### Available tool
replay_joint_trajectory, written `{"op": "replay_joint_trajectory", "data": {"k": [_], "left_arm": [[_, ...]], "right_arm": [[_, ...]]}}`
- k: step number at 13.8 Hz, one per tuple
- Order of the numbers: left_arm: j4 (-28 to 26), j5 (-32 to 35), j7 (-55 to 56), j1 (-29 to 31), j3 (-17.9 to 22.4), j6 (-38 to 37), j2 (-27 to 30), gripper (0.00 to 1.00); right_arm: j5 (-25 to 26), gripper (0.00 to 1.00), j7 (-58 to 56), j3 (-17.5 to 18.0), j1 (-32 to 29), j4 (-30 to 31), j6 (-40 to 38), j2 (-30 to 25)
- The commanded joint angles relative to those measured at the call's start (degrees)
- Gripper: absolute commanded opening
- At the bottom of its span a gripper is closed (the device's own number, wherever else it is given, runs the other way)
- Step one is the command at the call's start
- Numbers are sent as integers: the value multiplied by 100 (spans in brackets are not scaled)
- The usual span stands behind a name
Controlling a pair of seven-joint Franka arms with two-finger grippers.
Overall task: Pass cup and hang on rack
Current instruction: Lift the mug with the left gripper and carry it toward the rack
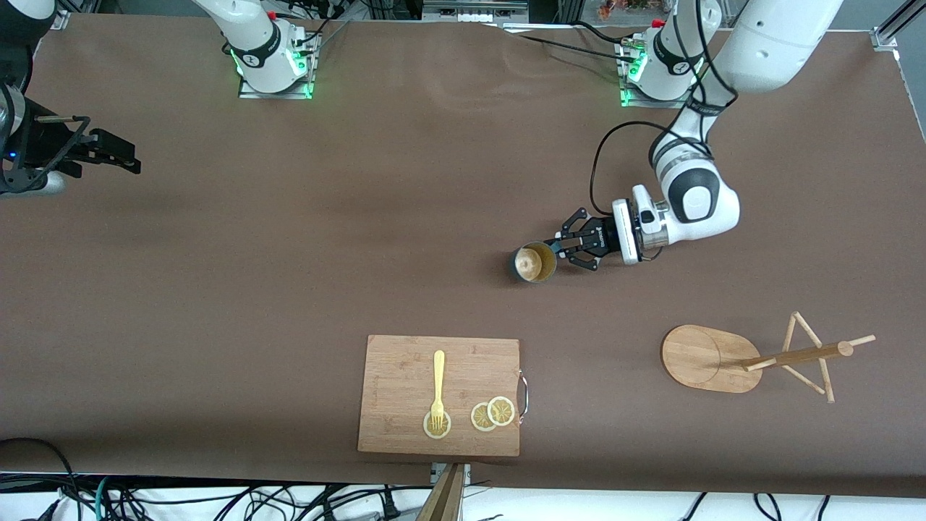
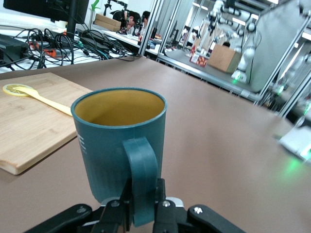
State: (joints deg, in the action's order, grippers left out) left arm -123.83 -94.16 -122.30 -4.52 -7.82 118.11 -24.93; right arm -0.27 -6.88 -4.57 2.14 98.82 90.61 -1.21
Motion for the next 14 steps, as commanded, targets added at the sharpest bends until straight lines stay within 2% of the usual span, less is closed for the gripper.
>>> {"op": "replay_joint_trajectory", "data": {"k": [1, 4, 10, 14], "left_arm": [[-203, 738, 1764, 625, 18, -786, 628, 0], [-150, 1503, 3874, 1110, 219, -1675, 1164, 0], [104, 2059, 6416, 1409, 1519, -3345, 1333, 0], [158, 1954, 7455, 2094, 1538, -3908, 1132, 0]], "right_arm": [[0, 100, 2, 61, -64, -117, -114, 24], [0, 100, 2, 61, -56, -108, -123, 33], [-52, 100, -24, 44, -64, -108, -149, 33], [-52, 100, -7, 62, -56, -108, -395, 33]]}}
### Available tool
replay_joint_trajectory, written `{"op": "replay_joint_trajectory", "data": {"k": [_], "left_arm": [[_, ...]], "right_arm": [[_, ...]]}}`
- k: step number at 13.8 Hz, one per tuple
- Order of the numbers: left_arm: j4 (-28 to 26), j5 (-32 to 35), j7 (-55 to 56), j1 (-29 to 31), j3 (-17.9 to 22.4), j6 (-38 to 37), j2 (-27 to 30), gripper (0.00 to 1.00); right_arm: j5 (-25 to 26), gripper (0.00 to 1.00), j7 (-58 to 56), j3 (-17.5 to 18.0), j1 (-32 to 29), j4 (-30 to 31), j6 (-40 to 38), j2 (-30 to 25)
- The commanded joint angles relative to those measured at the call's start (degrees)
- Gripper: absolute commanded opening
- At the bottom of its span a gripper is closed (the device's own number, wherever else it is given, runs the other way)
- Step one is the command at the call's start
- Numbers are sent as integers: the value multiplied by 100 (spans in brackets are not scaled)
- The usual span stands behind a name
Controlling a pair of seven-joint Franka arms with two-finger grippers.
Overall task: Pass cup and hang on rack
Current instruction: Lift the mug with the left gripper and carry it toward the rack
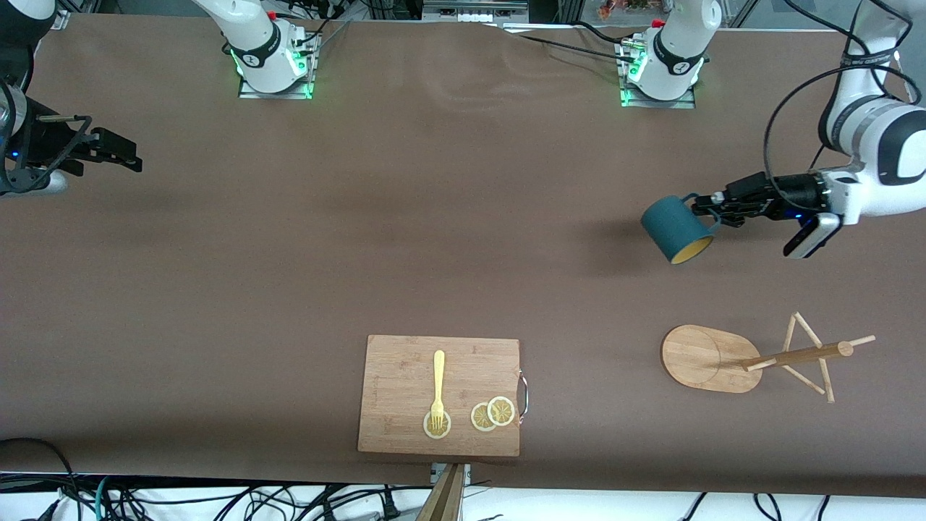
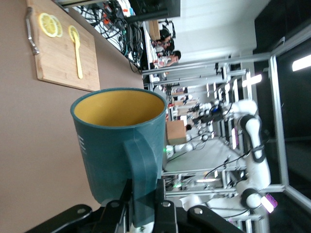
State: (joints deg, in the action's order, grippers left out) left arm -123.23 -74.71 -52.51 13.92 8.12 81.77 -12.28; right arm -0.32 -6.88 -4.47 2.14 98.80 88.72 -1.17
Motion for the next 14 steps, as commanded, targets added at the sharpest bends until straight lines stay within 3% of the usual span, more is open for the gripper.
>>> {"op": "replay_joint_trajectory", "data": {"k": [1, 7, 14], "left_arm": [[175, -43, 722, 417, -56, -354, -238, 0], [308, -605, 2226, 1016, -56, -996, -705, 0], [1396, -1044, 2693, 1280, -56, -1181, -1556, 0]], "right_arm": [[-47, 100, 2, 43, -56, -106, -206, 20], [-21, 100, -7, 130, -3, -264, -109, 90], [-21, 100, -33, 288, 14, -273, -127, 99]]}}
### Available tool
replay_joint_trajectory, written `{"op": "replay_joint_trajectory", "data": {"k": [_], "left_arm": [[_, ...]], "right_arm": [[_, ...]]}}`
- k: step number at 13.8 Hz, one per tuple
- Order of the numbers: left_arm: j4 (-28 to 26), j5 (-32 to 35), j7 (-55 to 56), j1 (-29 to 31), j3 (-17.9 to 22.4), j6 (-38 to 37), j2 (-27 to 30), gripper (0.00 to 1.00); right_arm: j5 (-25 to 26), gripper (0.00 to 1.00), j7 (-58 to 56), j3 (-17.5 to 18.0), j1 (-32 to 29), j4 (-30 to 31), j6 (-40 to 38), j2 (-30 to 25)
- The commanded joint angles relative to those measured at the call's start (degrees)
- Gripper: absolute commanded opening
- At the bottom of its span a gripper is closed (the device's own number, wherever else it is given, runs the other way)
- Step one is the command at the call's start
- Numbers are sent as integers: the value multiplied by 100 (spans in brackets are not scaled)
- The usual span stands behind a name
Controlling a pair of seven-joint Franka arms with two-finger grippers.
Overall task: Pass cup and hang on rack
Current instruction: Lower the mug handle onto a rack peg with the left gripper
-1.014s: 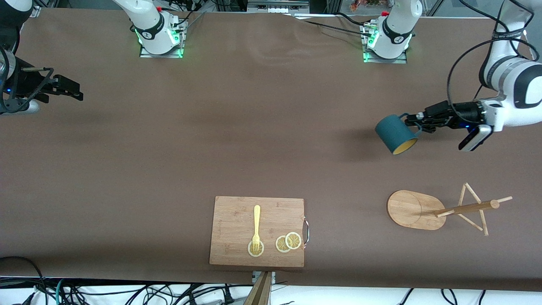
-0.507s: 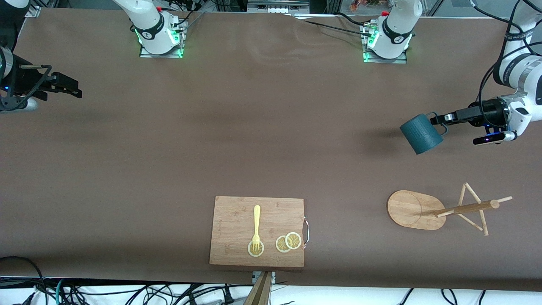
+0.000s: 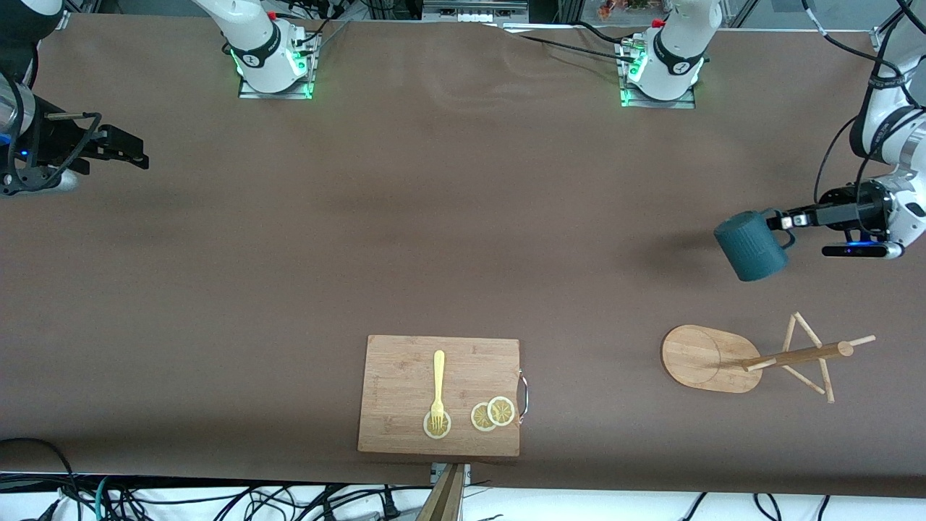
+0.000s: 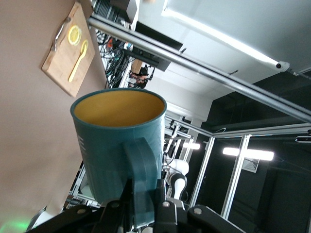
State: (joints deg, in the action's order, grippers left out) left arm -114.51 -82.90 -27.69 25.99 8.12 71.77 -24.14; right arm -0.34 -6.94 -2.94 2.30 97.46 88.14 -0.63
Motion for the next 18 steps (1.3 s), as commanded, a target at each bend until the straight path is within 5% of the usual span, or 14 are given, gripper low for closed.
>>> {"op": "replay_joint_trajectory", "data": {"k": [1, 9, 18], "left_arm": [[674, -349, 238, 64, -56, -172, -503, 0], [1676, -947, 264, -6, -82, 39, -1373, 0], [1861, -1246, -245, 55, -73, 109, -1804, 0]], "right_arm": [[-10, 100, -27, 179, 25, -149, -68, 36], [-54, 100, -9, 127, 43, -140, -51, 54], [-142, 100, 61, 127, 17, -149, 257, 133]]}}
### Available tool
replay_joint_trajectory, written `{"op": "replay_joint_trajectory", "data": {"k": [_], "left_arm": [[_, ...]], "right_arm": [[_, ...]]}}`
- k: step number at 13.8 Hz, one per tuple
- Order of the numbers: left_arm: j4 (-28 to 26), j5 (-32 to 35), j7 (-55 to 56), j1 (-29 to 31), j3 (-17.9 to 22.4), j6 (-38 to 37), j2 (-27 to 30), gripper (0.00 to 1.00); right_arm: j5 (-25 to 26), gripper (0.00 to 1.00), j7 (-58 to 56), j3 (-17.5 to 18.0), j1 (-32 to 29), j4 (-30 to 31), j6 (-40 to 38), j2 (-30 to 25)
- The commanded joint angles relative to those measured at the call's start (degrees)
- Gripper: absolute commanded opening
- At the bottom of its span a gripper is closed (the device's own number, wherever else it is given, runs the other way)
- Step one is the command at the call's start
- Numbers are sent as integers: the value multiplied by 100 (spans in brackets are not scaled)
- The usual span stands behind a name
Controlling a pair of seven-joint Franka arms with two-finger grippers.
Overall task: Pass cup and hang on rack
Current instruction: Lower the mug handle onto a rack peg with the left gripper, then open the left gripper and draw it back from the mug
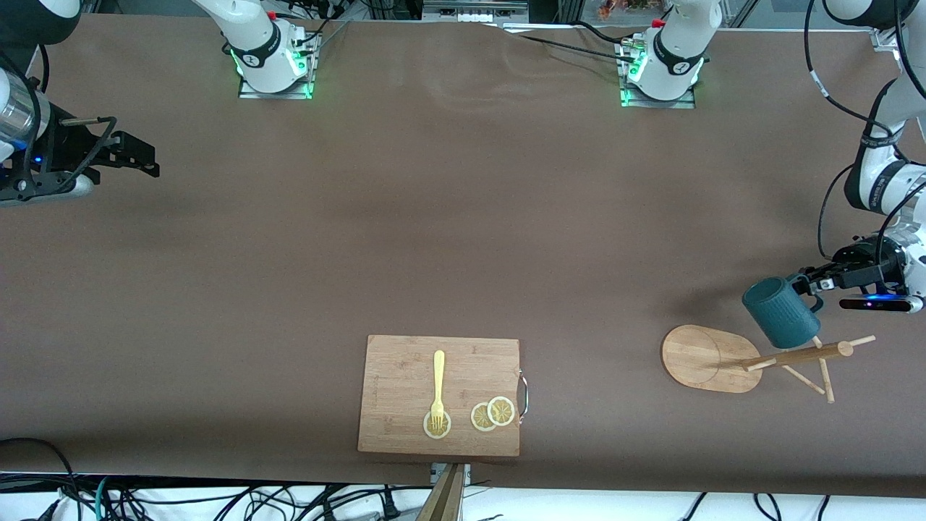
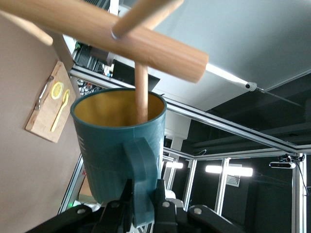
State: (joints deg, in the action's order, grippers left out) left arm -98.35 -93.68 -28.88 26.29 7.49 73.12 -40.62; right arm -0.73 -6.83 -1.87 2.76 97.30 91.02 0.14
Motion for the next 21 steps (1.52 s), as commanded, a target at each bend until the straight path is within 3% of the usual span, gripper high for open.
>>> {"op": "replay_joint_trajectory", "data": {"k": [1, 11, 13, 14, 15, 16, 21], "left_arm": [[281, -168, -127, 34, -11, -18, -174, 0], [536, -281, -118, 148, -11, -9, -464, 2], [536, -273, -135, 148, -11, -9, -473, 26], [536, -273, -144, 157, -11, -9, -473, 33], [536, -247, -144, 149, -11, -17, -465, 56], [528, -186, -153, 148, -2, -17, -430, 100], [510, 1166, -443, 227, 15, -35, -26, 100]], "right_arm": [[-94, 100, 59, 11, -39, -132, -32, 56], [-120, 100, 77, 11, 22, -132, 21, 100], [-120, 100, 77, 11, 22, -132, 21, 100], [-120, 100, 77, 11, 22, -132, 21, 100], [-129, 100, 77, 11, 22, -123, 12, 100], [-120, 100, 68, 11, 22, -123, 12, 100], [-120, 100, 68, 20, 22, -123, 21, 100]]}}
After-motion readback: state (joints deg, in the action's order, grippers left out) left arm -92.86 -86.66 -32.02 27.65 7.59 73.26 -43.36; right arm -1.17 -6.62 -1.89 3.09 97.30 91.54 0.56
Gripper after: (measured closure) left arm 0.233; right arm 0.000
